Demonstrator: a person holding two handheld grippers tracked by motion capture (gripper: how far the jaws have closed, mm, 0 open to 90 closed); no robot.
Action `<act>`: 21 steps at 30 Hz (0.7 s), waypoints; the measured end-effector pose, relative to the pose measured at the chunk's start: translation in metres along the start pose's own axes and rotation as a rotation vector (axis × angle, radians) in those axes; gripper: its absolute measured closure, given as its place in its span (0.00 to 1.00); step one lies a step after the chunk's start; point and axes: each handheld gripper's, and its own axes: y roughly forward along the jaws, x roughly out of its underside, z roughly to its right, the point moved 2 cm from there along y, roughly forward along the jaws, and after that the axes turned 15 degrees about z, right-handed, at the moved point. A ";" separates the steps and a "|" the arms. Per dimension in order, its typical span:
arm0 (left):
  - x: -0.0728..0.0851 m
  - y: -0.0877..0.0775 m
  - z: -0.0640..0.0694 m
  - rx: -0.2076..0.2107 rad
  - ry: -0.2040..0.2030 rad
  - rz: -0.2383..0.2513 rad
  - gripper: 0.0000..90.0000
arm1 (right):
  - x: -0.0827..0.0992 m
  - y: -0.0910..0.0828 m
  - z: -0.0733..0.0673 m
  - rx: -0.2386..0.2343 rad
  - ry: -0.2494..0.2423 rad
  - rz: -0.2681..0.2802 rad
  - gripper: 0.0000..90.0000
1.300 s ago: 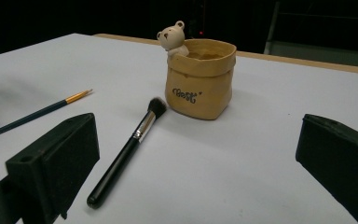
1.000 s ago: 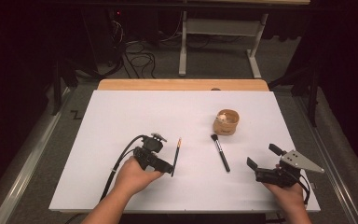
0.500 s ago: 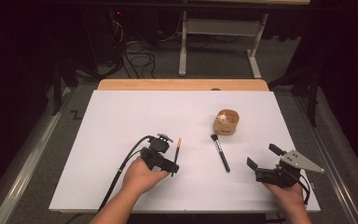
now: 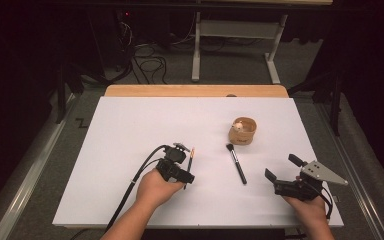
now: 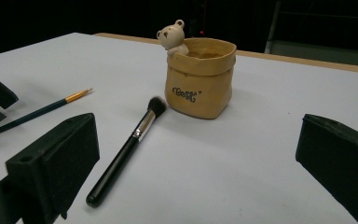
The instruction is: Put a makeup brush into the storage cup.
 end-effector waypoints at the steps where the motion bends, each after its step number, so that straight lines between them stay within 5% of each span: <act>1: 0.000 0.000 0.001 -0.003 0.007 -0.001 0.37 | 0.000 0.000 0.000 0.000 0.000 0.000 0.00; 4: 0.000 0.003 0.004 -0.016 0.031 -0.027 0.36 | 0.000 0.000 0.000 0.002 0.003 0.000 0.00; 10: -0.004 0.001 0.005 -0.005 -0.016 -0.021 0.46 | 0.000 0.000 0.000 0.005 0.002 0.001 0.00; 21: -0.008 0.003 0.013 -0.043 0.033 -0.060 0.62 | 0.000 -0.001 0.001 0.007 0.007 0.001 0.00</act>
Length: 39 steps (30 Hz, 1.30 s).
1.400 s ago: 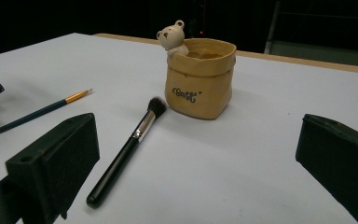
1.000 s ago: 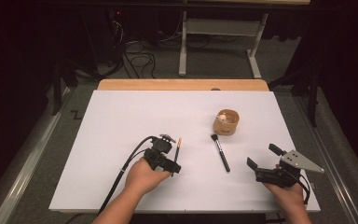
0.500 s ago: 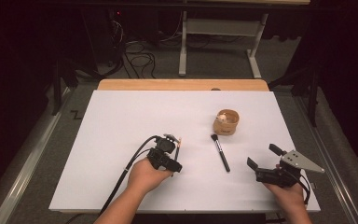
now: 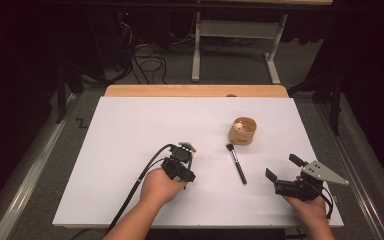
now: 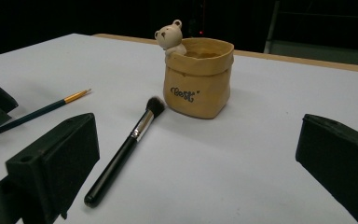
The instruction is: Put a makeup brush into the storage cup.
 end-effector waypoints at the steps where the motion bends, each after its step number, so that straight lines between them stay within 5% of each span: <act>1: 0.000 0.001 0.000 -0.005 0.003 -0.002 0.63 | 0.000 0.000 0.000 -0.001 -0.004 0.001 0.00; 39: -0.002 0.013 0.002 -0.054 0.006 -0.017 0.81 | 0.001 0.001 0.000 -0.003 -0.009 -0.003 0.01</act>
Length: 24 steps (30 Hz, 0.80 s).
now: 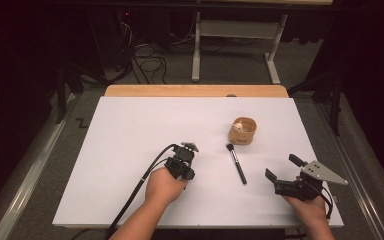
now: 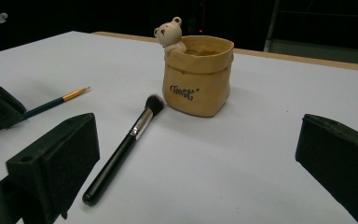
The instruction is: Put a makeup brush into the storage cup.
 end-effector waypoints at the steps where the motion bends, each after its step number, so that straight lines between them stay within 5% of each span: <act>1: 0.000 0.000 0.000 -0.002 0.002 0.000 0.82 | 0.000 0.000 0.000 0.000 0.001 0.000 0.01; 24: -0.001 0.001 -0.003 -0.011 0.004 -0.008 0.93 | 0.000 0.000 0.000 0.001 0.000 0.002 0.01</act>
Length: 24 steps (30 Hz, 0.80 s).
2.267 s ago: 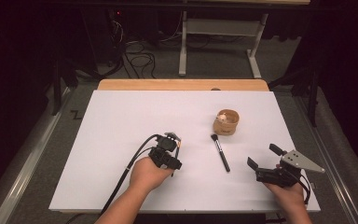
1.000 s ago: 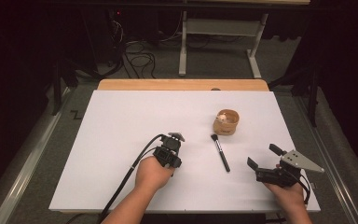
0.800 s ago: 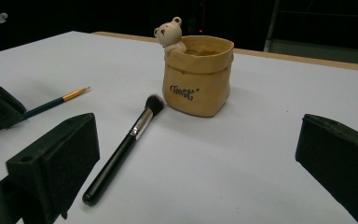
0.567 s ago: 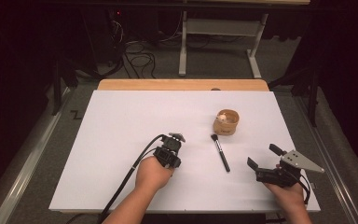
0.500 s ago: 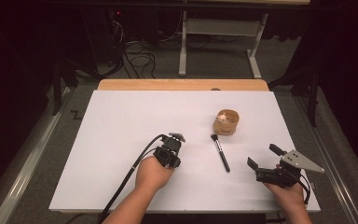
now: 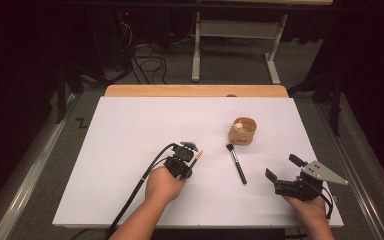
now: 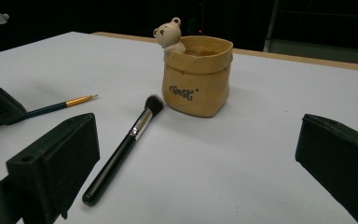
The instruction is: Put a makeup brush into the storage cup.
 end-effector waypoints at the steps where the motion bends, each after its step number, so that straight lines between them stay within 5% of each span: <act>1: 0.000 0.000 0.000 0.001 0.002 0.002 0.93 | 0.000 0.000 0.000 0.000 0.001 -0.001 0.01; 15: 0.002 -0.002 -0.001 0.015 0.056 0.020 0.94 | 0.000 0.000 0.001 0.000 0.002 0.000 0.01; 24: 0.002 -0.010 -0.005 0.033 0.053 0.061 0.94 | 0.000 -0.001 0.001 0.001 0.001 0.000 0.01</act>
